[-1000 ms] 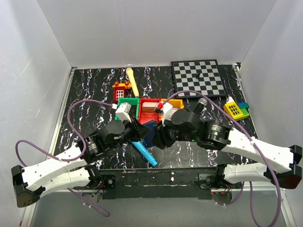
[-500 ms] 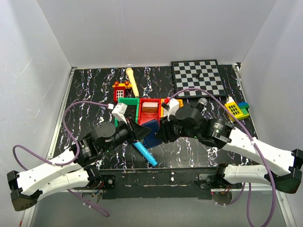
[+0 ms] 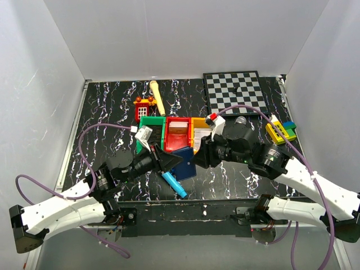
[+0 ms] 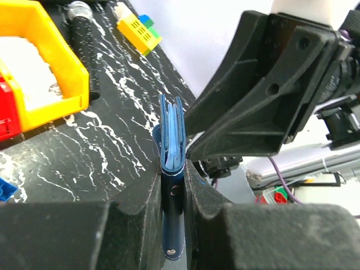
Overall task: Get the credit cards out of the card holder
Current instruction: Open the card holder.
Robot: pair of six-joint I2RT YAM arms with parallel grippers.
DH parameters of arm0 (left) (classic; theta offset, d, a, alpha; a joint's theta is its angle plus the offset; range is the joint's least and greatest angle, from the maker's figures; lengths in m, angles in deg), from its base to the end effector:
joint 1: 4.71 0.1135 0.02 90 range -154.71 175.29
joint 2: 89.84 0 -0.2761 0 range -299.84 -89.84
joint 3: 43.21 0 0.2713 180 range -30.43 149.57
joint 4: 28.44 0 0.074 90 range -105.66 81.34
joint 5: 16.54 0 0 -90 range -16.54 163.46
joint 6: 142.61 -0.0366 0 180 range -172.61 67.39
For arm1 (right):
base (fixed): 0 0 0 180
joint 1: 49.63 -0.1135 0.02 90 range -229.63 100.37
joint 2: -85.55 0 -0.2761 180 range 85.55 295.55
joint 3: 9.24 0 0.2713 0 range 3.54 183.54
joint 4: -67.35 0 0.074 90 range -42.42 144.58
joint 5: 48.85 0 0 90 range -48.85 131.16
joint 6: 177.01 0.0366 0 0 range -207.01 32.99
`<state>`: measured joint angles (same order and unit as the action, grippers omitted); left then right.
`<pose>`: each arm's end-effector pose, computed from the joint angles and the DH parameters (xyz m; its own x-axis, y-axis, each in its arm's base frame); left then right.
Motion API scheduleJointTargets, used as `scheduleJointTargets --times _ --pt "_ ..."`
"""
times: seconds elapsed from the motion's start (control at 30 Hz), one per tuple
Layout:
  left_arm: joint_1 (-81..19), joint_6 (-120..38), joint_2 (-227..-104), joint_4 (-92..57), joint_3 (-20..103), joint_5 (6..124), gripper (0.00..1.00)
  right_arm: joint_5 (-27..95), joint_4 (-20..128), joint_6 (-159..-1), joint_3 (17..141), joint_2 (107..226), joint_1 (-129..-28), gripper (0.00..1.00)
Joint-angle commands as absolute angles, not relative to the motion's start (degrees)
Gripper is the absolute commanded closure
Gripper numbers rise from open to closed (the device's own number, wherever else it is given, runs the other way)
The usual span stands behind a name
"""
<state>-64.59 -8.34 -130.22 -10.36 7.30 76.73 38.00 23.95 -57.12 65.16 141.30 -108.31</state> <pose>0.0953 -0.1600 0.3248 -0.6327 -0.2982 -0.7147 0.5496 0.4772 -0.6857 0.1137 0.1907 0.3822 -0.6267 -0.0727 -0.7759 -0.6536 0.5913 0.4725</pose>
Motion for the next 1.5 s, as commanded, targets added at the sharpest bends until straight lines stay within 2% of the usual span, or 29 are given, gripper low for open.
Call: scheduleJointTargets --times 0.0,0.23,0.33,0.5,0.73,0.9,1.03,1.27,1.47 --pt "-63.3 -9.3 -128.1 -21.0 5.1 68.9 1.0 31.2 30.1 -55.8 63.7 138.6 -106.6 0.59" --pt "-59.7 -6.6 -127.5 -31.3 1.9 59.6 1.0 25.2 33.6 -53.9 61.2 134.9 -103.6 0.59" --pt "-55.8 -5.0 -129.6 -37.5 1.0 50.6 1.0 23.0 35.4 -53.3 59.7 132.9 -102.7 0.58" --pt "-49.4 2.0 -135.4 -52.9 -1.6 38.0 1.0 19.3 38.9 -52.1 57.3 130.0 -101.1 0.58" --pt "-47.7 10.8 -143.8 -73.5 -3.6 29.3 1.0 17.1 39.8 -51.9 56.3 127.5 -99.6 0.56" --pt "-46.3 14.2 -147.0 -80.0 -4.3 27.0 1.0 16.0 39.7 -51.8 56.7 126.6 -98.5 0.54" --pt "-44.4 16.9 -148.6 -84.8 -4.9 25.5 1.0 16.5 38.0 -52.6 58.0 126.1 -98.2 0.48" --pt "-42.9 23.1 -153.3 -94.5 -4.3 23.1 1.0 17.2 37.6 -52.9 58.6 126.0 -97.6 0.47" --pt "-41.3 24.6 -153.2 -95.5 -5.2 22.3 1.0 17.5 36.6 -53.1 58.8 125.0 -96.9 0.44"
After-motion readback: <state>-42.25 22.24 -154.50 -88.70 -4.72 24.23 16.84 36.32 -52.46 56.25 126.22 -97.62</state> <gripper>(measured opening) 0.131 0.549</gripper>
